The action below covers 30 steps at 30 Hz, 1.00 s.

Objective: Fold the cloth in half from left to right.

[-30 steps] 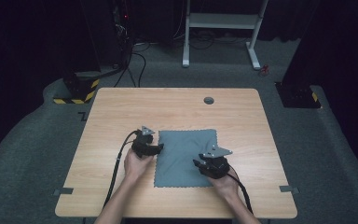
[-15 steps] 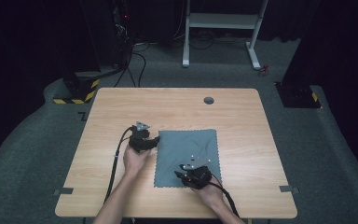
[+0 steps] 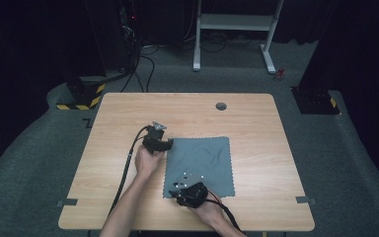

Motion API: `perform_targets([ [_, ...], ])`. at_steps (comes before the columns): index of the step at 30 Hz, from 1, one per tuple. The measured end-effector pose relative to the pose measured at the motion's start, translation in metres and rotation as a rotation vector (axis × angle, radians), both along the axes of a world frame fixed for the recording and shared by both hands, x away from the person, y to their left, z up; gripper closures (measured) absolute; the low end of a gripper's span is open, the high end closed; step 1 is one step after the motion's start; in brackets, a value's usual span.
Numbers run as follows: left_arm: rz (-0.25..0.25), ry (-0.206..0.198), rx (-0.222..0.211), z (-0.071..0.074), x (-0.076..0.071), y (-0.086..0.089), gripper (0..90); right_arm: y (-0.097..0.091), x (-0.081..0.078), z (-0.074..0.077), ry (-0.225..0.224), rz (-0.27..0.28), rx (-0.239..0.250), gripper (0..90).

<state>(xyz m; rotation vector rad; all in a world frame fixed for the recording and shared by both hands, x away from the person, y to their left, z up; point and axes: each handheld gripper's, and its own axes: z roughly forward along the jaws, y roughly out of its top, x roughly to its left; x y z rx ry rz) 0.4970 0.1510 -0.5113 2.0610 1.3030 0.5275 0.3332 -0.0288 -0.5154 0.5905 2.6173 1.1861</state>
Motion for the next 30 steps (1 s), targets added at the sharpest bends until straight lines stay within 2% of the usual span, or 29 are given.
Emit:
perform_targets([
  [2, 0.008, 0.010, 0.010, -0.004, 0.004, -0.002, 45.8, 0.006, -0.002, 0.000, -0.011, 0.023, -0.004, 64.8],
  [5, 0.019, 0.000, -0.011, -0.006, 0.007, 0.000, 45.6, 0.015, -0.005, -0.001, -0.001, 0.034, -0.008, 64.7],
  [9, 0.007, 0.000, 0.000, -0.006, 0.008, 0.002, 45.1, 0.023, -0.007, -0.005, -0.001, 0.057, -0.015, 64.9],
  [11, 0.012, -0.001, -0.008, -0.006, 0.008, 0.003, 45.5, 0.027, -0.009, -0.007, -0.014, 0.067, -0.041, 66.5],
  [17, 0.014, 0.005, -0.006, -0.005, 0.010, 0.004, 50.7, 0.027, -0.010, -0.008, -0.014, 0.060, -0.045, 74.0],
  [24, -0.022, 0.025, 0.006, -0.002, 0.012, -0.002, 67.4, 0.029, -0.012, -0.008, -0.051, 0.039, -0.073, 85.5],
  [28, -0.019, 0.035, -0.017, -0.001, 0.014, -0.005, 79.7, 0.030, -0.012, -0.007, -0.069, 0.031, -0.087, 89.5],
  [30, -0.017, 0.041, -0.045, -0.002, 0.015, -0.004, 85.6, 0.030, -0.013, -0.007, -0.067, 0.025, -0.089, 89.9],
])
